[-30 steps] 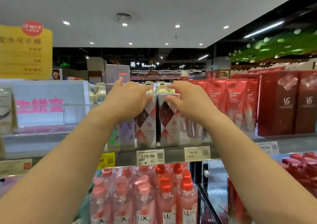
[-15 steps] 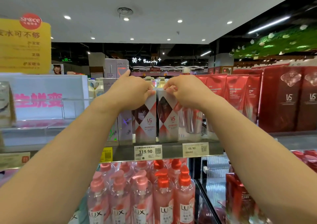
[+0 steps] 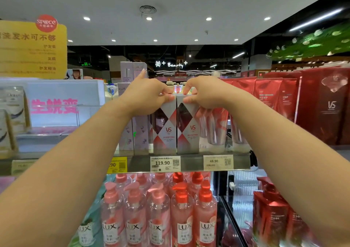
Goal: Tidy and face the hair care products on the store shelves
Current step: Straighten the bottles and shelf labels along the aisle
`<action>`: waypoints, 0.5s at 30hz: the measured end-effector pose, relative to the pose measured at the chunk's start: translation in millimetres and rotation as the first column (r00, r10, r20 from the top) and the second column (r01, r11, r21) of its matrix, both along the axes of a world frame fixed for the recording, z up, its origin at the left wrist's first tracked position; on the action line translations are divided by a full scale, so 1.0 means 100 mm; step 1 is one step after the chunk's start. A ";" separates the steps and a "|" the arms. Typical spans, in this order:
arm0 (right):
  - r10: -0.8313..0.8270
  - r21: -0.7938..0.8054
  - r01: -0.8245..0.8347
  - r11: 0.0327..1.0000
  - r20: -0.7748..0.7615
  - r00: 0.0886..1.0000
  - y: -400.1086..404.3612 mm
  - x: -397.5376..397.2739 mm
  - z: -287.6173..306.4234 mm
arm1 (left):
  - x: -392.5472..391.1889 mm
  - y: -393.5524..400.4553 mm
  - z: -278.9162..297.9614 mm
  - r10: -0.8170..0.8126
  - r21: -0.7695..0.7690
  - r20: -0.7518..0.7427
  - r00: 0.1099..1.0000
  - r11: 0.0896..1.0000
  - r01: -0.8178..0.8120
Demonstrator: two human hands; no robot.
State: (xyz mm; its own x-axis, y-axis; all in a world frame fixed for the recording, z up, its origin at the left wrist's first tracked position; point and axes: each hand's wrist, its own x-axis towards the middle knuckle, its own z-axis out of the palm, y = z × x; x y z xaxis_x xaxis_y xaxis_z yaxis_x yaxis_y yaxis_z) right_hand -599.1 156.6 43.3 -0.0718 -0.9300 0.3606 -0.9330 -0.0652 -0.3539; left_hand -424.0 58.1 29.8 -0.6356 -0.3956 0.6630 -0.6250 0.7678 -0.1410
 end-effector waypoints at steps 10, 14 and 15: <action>0.041 -0.055 -0.042 0.998 -0.008 0.999 0.02 -0.09 0.04 | -0.02 0.05 0.02 0.029 0.041 0.007 1.000 0.999 -0.029; 0.020 -0.077 -0.022 0.997 -0.029 0.999 0.00 -0.08 -0.01 | -0.02 0.08 -0.04 0.100 0.000 0.046 0.994 0.995 -0.100; 0.012 -0.078 -0.016 0.997 -0.044 0.999 0.00 -0.07 -0.01 | -0.02 0.08 -0.07 0.116 -0.019 0.054 0.992 0.993 -0.115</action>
State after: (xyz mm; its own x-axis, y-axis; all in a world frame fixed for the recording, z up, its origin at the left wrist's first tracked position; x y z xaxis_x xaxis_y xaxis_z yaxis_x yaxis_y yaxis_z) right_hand -606.4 156.6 41.8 -0.0414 -0.8996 0.4347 -0.9463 -0.1044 -0.3061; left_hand -425.7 66.5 22.6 -0.6219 -0.4584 0.6349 -0.7004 0.6881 -0.1894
